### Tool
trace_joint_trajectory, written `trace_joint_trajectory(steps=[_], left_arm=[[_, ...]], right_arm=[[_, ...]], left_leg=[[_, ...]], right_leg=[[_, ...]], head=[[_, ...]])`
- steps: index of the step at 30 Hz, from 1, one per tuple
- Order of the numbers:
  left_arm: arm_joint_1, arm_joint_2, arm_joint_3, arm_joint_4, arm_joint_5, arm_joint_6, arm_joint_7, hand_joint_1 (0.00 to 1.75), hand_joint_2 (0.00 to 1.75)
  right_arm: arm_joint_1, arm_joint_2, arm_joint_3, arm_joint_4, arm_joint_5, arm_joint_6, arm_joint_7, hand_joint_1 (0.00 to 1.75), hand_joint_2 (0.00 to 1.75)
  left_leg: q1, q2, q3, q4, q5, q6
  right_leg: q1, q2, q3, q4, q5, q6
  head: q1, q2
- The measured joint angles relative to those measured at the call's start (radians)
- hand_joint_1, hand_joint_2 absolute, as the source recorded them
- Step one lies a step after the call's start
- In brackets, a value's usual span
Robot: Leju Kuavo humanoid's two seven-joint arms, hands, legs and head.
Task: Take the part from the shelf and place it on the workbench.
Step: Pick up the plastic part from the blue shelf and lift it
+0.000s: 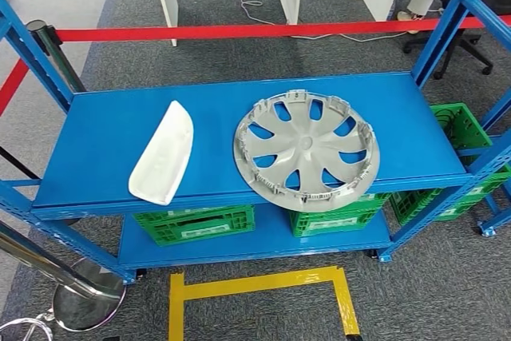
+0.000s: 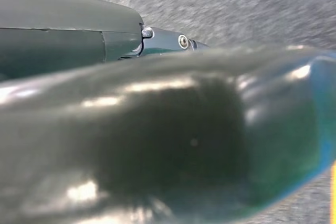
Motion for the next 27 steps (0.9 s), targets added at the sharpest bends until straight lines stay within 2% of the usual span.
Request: trace_joint_trajectory(steps=[4,12,17,27], left_arm=[[0.000,0.017,-0.029,-0.077,-0.009,0.047,-0.004,0.00,0.00],[0.002,0.024,-0.036,-0.118,-0.026,0.068,-0.005,0.00,0.00],[0.044,0.051,-0.056,-0.423,-0.169,0.165,-0.048,0.00,0.00],[0.103,0.074,-0.054,-0.736,-0.282,0.221,-0.152,0.00,0.00]], right_arm=[[-0.009,-0.005,0.054,0.000,-0.066,-0.003,-0.008,0.00,0.00],[-0.012,-0.007,0.078,0.000,-0.096,-0.004,-0.013,0.00,0.00],[-0.026,-0.024,0.219,0.000,-0.272,-0.016,-0.041,0.00,0.00],[-0.032,-0.043,0.338,-0.012,-0.405,-0.028,-0.070,0.00,0.00]], left_leg=[[0.000,0.000,0.000,0.000,0.000,0.000],[0.000,0.000,0.000,0.000,0.000,0.000],[0.000,0.000,0.000,0.001,0.000,0.000],[0.000,0.000,0.000,0.001,0.000,0.000]], right_leg=[[0.000,0.000,0.000,0.000,0.000,0.000],[0.000,0.000,0.000,0.000,0.000,0.000],[0.000,0.000,0.012,0.000,0.000,0.000],[0.000,0.000,0.012,0.000,0.000,0.000]], head=[[0.000,0.000],[0.000,0.000],[0.000,0.000],[0.000,0.000]])
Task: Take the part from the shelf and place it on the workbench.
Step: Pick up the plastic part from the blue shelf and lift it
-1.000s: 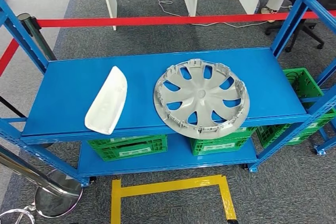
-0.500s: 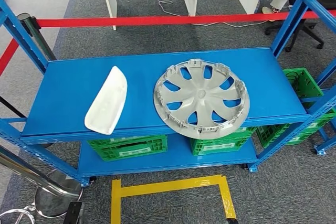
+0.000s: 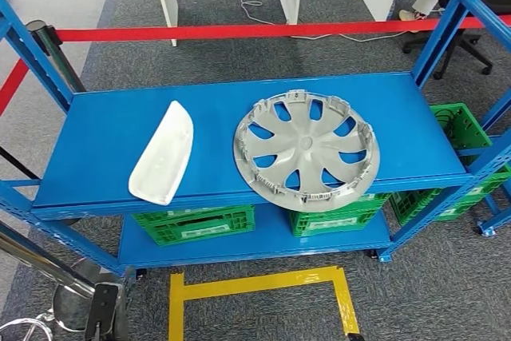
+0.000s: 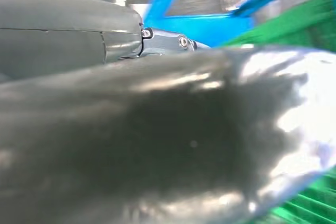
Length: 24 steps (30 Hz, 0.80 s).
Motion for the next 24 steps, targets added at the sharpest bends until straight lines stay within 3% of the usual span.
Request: trace_joint_trajectory(steps=[13,24], left_arm=[[0.073,0.018,0.058,-0.367,-0.208,0.095,-0.153,0.00,0.00],[0.080,0.035,0.108,-0.493,-0.462,0.206,-0.203,0.00,0.00]], right_arm=[[0.007,-0.042,0.125,-0.058,-0.136,-0.041,-0.032,0.00,0.00],[0.020,-0.081,0.204,-0.126,-0.196,-0.100,-0.030,0.00,0.00]], left_leg=[[0.000,0.000,0.000,0.000,0.000,0.000],[0.000,0.000,0.000,0.000,0.000,0.000]], right_leg=[[0.000,0.000,-0.003,0.000,0.000,0.000],[0.000,0.000,-0.010,0.000,0.000,0.000]], head=[[0.000,0.000],[0.000,0.000]])
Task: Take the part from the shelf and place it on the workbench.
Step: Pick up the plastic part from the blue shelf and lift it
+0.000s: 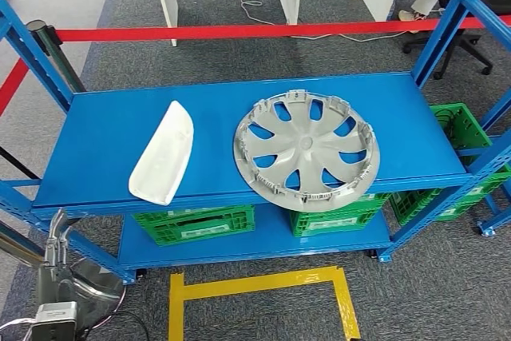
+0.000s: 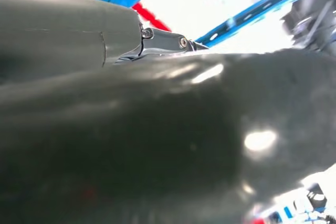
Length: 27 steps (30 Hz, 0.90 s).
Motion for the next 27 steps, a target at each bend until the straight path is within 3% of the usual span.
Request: trace_joint_trajectory(steps=[17,21,27], left_arm=[[-0.016,0.013,0.017,-0.015,-0.165,0.052,0.052,0.00,0.00],[-0.043,0.022,0.036,0.004,-0.335,0.082,0.159,0.00,1.75],[-0.080,0.042,0.084,0.083,-0.447,0.082,0.261,0.00,1.75]], right_arm=[[0.003,-0.021,0.051,-0.036,-0.025,-0.034,0.010,0.00,0.00],[0.002,-0.027,0.070,-0.048,-0.031,-0.049,0.021,0.00,0.00],[-0.005,-0.048,0.111,-0.055,-0.030,-0.005,0.032,0.00,0.00]], left_leg=[[0.000,0.000,0.000,0.000,0.000,0.000],[0.000,0.000,0.000,0.000,0.000,0.000],[0.000,0.000,0.000,0.000,0.000,0.000]], right_leg=[[0.000,0.000,-0.001,0.000,0.000,0.000],[0.000,0.000,0.000,0.000,0.000,0.000],[0.000,0.000,0.002,0.000,0.000,0.000]], head=[[0.000,0.000],[0.000,0.000],[0.000,0.000]])
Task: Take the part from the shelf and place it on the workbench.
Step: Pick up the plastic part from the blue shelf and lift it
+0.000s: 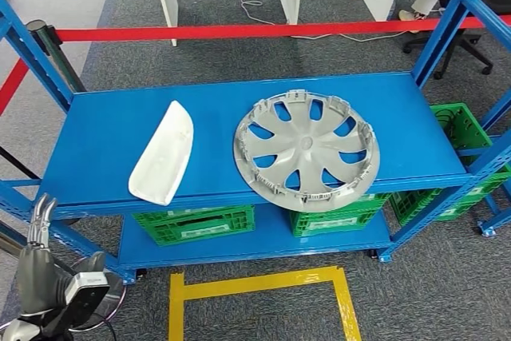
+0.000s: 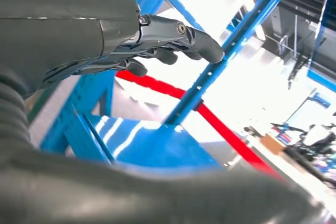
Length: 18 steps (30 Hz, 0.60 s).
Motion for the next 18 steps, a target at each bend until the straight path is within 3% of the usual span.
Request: trace_joint_trajectory(steps=[7,18], left_arm=[[-0.058,0.025,0.025,0.121,-0.107,-0.022,0.057,0.00,1.75],[-0.133,0.063,0.000,0.210,-0.233,-0.082,0.095,0.00,1.75]], right_arm=[[-0.028,-0.008,0.044,0.054,0.005,0.083,-0.015,0.00,0.00],[-0.059,-0.008,0.077,0.109,0.009,0.122,-0.022,0.00,0.00]], left_leg=[[0.000,0.001,0.000,0.000,0.000,0.000],[0.000,0.001,0.000,0.000,0.000,0.000]], right_leg=[[0.000,0.001,0.009,0.000,0.000,0.000],[0.000,0.002,0.008,0.000,0.000,0.000]], head=[[0.000,0.000],[0.000,0.000]])
